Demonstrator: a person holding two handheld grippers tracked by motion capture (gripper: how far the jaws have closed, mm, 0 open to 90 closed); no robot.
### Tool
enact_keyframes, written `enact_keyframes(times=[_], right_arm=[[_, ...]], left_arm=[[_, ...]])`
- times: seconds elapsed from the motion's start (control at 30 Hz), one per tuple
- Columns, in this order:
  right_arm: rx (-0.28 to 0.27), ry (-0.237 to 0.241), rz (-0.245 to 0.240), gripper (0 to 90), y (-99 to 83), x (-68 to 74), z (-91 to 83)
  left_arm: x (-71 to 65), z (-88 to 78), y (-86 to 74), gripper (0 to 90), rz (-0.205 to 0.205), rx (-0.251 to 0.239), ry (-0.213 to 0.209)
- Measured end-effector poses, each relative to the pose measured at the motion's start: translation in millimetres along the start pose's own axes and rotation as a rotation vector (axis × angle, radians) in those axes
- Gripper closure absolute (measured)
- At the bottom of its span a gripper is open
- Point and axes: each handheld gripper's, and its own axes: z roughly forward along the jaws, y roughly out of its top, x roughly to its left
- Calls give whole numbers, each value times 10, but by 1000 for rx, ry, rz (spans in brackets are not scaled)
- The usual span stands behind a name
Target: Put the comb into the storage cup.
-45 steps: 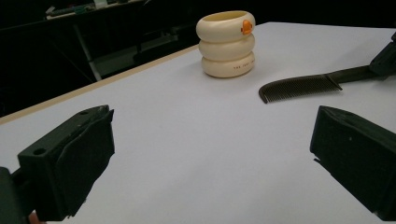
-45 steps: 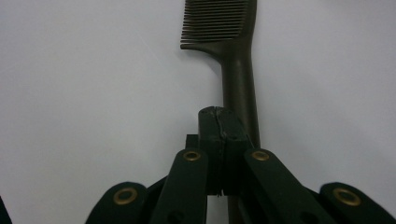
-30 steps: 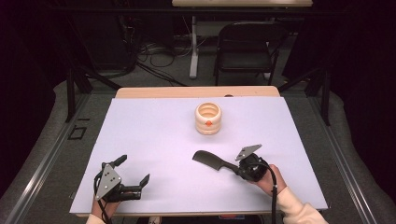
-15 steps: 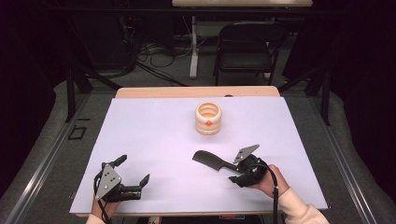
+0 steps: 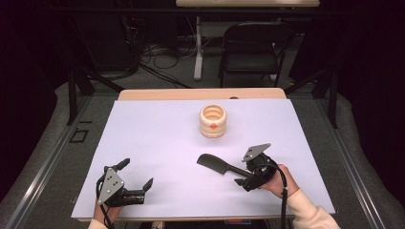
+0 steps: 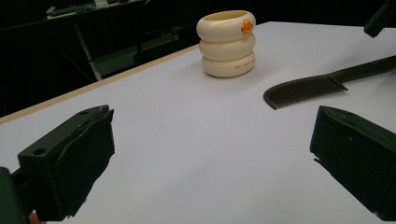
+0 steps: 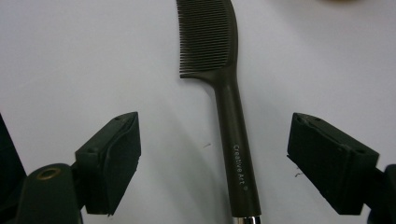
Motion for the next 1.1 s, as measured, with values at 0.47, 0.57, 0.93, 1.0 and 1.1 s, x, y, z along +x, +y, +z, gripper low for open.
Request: enact_keyframes(times=[0.47, 0.57, 0.93, 1.0, 1.1], right_arm=[[3, -24, -11, 21, 91, -111, 74], [8, -19, -11, 0, 105, -129, 102], [23, -2, -40, 0, 200, -161, 184], [27, 3, -46, 0, 221, -164, 193], [31, 9, -57, 0, 246, -173, 214]], left_arm=[[-3, 2, -1, 0, -3, -1, 1], [-3, 4, -1, 0, -3, 0, 1], [-3, -5, -5, 0, -6, -3, 3], [-4, -3, -4, 0, -6, -1, 4], [-1, 4, -4, 0, -1, 2, 3]])
